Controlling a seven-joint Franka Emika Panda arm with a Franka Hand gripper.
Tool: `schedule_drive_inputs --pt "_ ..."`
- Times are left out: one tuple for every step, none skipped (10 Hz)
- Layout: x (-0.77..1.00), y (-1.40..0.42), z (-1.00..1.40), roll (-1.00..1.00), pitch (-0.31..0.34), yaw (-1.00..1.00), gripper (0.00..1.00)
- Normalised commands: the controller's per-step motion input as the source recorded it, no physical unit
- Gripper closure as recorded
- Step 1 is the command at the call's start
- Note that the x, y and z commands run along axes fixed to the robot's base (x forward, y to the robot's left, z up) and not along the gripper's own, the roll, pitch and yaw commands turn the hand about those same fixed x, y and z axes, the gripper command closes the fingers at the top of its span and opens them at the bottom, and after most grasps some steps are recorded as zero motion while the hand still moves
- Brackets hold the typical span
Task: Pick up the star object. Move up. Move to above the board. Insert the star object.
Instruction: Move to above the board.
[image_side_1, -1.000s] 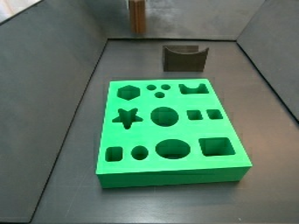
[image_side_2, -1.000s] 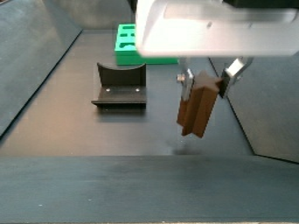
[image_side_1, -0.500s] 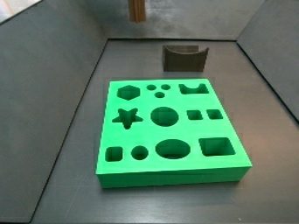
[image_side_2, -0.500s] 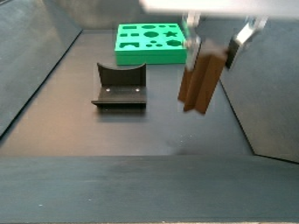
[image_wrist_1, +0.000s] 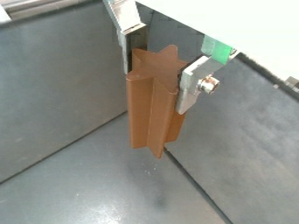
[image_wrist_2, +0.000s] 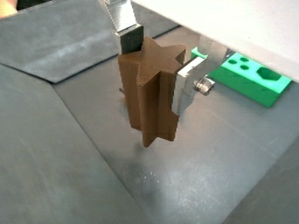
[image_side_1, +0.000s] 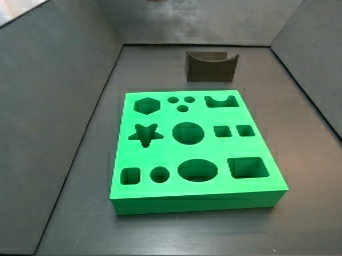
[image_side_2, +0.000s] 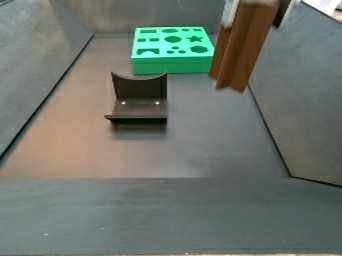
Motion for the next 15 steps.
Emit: schedule_drive_inputs --pt "0.02 -0.02 0.23 -0.01 0.093 0.02 1.00" --pt "0.14 -1.00 0.17 0.01 0.639 -0.60 1.00" --pt "0.14 -1.00 0.17 0.02 0.616 -0.58 1.00" --pt "0.14 -1.00 0.18 0.04 0.462 -0.34 1.00" --pt "0.14 -1.00 0.17 0.00 0.314 -0.20 1.00" --pt "0.14 -1.00 0.17 0.00 0.207 -0.10 1.00" --pt "0.14 -1.00 0.18 -0.01 0.143 -0.05 1.00" --pt "0.14 -1.00 0.18 -0.02 0.088 -0.02 1.00" --pt "0.14 -1.00 0.18 -0.02 0.060 -0.01 1.00" --pt "0.14 -1.00 0.19 -0.02 0.044 0.00 1.00" --pt "0.15 -1.00 0.19 0.00 0.043 0.00 1.00" --pt "0.15 -1.00 0.19 0.00 0.049 0.01 1.00" --pt "0.15 -1.00 0.20 -0.02 0.060 0.01 1.00" --pt "0.16 -1.00 0.20 -0.01 0.071 0.00 1.00" --pt "0.18 -1.00 0.20 0.00 0.101 0.01 1.00"
